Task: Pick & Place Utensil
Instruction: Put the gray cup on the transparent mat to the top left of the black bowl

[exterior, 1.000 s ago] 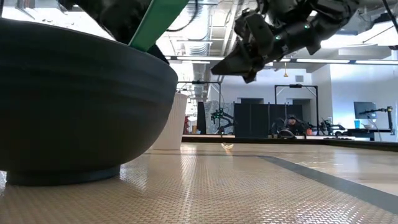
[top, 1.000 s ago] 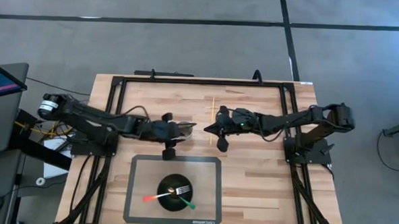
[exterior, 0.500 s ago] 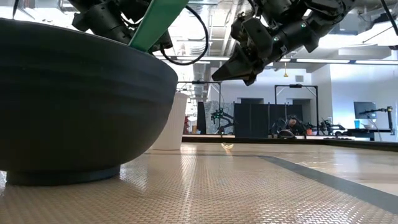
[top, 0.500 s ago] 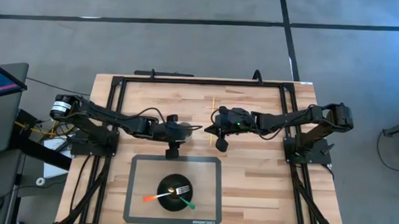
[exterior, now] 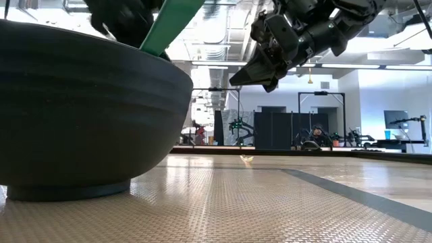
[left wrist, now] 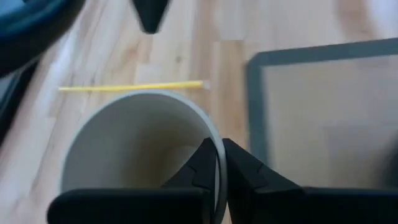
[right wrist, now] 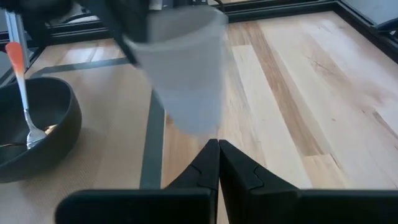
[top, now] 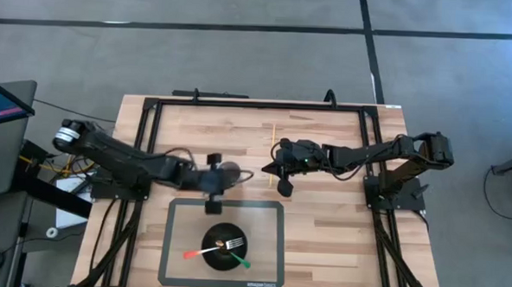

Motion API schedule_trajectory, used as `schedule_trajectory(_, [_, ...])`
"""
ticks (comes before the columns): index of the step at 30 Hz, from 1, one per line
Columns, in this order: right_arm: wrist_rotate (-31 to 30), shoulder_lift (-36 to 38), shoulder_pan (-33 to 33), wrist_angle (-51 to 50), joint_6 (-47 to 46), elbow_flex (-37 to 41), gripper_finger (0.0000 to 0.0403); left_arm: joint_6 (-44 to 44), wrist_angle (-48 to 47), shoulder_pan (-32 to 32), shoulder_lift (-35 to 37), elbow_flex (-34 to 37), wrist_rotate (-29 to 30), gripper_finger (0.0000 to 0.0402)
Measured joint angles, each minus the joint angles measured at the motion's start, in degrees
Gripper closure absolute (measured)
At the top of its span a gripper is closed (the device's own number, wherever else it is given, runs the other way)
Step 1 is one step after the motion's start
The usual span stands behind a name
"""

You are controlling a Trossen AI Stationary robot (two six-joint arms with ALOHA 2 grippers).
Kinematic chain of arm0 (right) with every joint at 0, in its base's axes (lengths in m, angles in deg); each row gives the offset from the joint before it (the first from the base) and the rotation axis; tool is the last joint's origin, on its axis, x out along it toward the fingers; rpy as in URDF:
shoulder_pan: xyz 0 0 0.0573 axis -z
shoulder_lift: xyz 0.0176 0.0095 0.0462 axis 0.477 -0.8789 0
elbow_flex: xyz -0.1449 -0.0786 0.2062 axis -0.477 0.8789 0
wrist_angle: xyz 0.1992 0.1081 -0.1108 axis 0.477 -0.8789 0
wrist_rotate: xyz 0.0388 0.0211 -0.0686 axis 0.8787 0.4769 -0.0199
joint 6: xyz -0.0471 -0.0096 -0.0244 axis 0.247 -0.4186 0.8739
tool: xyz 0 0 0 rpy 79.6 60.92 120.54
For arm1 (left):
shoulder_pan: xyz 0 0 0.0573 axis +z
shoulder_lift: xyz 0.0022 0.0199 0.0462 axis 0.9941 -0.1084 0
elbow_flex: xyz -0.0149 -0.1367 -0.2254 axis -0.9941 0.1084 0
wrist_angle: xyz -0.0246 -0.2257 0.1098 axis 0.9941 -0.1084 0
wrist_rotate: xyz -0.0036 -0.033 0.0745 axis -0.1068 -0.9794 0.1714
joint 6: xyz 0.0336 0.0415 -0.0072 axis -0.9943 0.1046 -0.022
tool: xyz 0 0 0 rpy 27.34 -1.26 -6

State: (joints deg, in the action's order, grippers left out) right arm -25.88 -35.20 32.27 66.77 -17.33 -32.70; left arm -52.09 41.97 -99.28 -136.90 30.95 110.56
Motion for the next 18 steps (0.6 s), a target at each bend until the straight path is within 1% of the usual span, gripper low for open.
schedule_trajectory(2, [0.0,0.0,-0.1,0.0,0.0,0.0,0.0402,5.4,-5.7,-4.1,1.2,-2.2,0.7,0.0388])
schedule_trajectory(6, [0.0,0.0,-0.7,0.0,-0.2,0.0,0.0402,22.3,-16.8,-12.5,3.1,-5.5,0.6,0.0384])
schedule_trajectory(10, [0.0,0.0,-1.2,0.1,-2.5,0.0,0.0402,38.7,-27.7,-19.8,3.8,-5.7,0.5,0.0384])
schedule_trajectory(12, [0.0,0.0,-1.2,0.2,-2.9,0.0,0.0402,45.4,-30.1,-22.6,3.5,-5.7,0.6,0.0383])
schedule_trajectory(14, [0.0,0.0,-1.1,0.2,-2.9,0.0,0.0402,49.0,-29.7,-25.0,2.8,-5.7,1.3,0.0383])
schedule_trajectory(18, [0.0,0.0,-1.1,0.2,-3.0,0.0,0.0402,52.2,-29.9,-27.8,0.3,-5.7,3.3,0.0383])
